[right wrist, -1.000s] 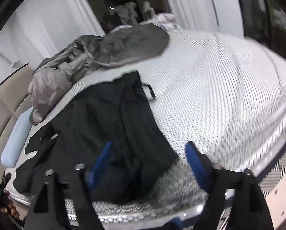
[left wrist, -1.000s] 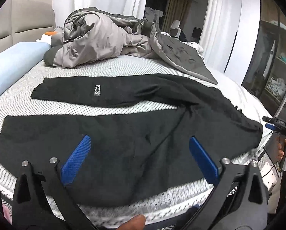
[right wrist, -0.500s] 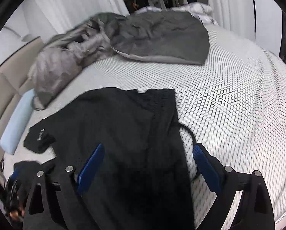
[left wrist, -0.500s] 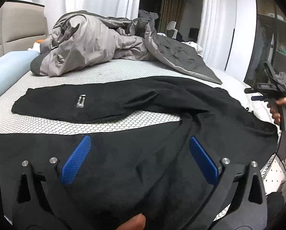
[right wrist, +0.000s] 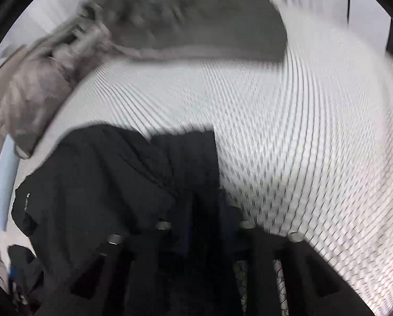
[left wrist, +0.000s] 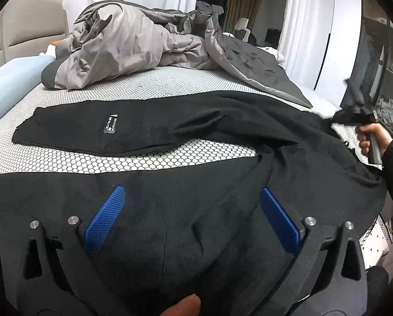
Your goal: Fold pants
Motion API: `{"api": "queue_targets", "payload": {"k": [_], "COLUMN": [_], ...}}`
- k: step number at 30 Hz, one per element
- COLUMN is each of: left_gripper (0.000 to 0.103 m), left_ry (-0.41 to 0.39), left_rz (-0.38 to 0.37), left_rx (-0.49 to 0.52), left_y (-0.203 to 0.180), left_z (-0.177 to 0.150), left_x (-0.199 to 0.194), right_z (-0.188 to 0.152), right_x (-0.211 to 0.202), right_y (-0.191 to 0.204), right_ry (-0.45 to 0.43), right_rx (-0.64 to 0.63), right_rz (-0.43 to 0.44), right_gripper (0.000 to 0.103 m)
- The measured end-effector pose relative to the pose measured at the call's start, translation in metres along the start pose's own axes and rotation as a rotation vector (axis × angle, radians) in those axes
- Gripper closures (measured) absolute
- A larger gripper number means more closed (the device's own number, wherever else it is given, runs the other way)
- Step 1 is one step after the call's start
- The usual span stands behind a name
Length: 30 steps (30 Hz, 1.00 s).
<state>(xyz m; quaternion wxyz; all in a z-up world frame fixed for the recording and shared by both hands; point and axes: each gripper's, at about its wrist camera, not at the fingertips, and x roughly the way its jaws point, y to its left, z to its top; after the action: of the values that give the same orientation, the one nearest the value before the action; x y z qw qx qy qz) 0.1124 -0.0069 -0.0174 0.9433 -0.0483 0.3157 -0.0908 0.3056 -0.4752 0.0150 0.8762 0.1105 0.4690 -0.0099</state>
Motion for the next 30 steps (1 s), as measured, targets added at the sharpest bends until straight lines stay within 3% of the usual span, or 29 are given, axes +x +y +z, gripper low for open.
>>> {"api": "queue_targets", "payload": {"k": [3,4,8,11,13,14,18,20,26,30], "left_gripper": [0.001,0.001,0.001,0.001,0.001,0.001,0.001,0.001,0.001,0.001], "left_ry": [0.006,0.012,0.025,0.025,0.026,0.023,-0.01,-0.032,-0.061,0.012], "left_rz": [0.002,0.005,0.017,0.028,0.024,0.022,0.026,0.018,0.04,0.121], "left_rx": [-0.006,-0.01,-0.025,-0.039,-0.055,-0.062,-0.091,-0.118,-0.265,-0.271], "left_y": [0.002,0.002,0.005,0.01,0.014,0.015,0.021,0.029,0.078,0.105], "left_z": [-0.001,-0.001,-0.001,-0.002,-0.001,-0.001,0.0,0.003,0.022,0.039], "left_x": [0.003,0.004,0.007,0.007,0.007,0.006,-0.006,-0.018,-0.042,-0.026], "right_z": [0.015,0.019,0.029,0.025,0.017,0.012,-0.034,-0.061,-0.134,-0.192], "right_x": [-0.026,-0.026,0.014,0.008,-0.018,-0.032,-0.099,-0.126,-0.158,-0.17], "right_y": [0.0,-0.003,-0.004,0.003,0.007,0.012,0.022,0.029,0.033,0.044], "right_ry": [-0.141,-0.146,-0.004,-0.028,-0.092,-0.121,-0.265,-0.315,-0.362,-0.348], "right_rx": [0.001,0.01,0.005,-0.009,-0.009,-0.011,-0.044,-0.049,0.033,0.039], "right_rz": [-0.057,-0.085,-0.155,-0.146,-0.092,-0.065,0.053,0.096,0.12,0.173], "right_gripper": [0.099,0.099,0.095,0.089,0.074,0.058,0.011,0.002,0.0,0.0]}}
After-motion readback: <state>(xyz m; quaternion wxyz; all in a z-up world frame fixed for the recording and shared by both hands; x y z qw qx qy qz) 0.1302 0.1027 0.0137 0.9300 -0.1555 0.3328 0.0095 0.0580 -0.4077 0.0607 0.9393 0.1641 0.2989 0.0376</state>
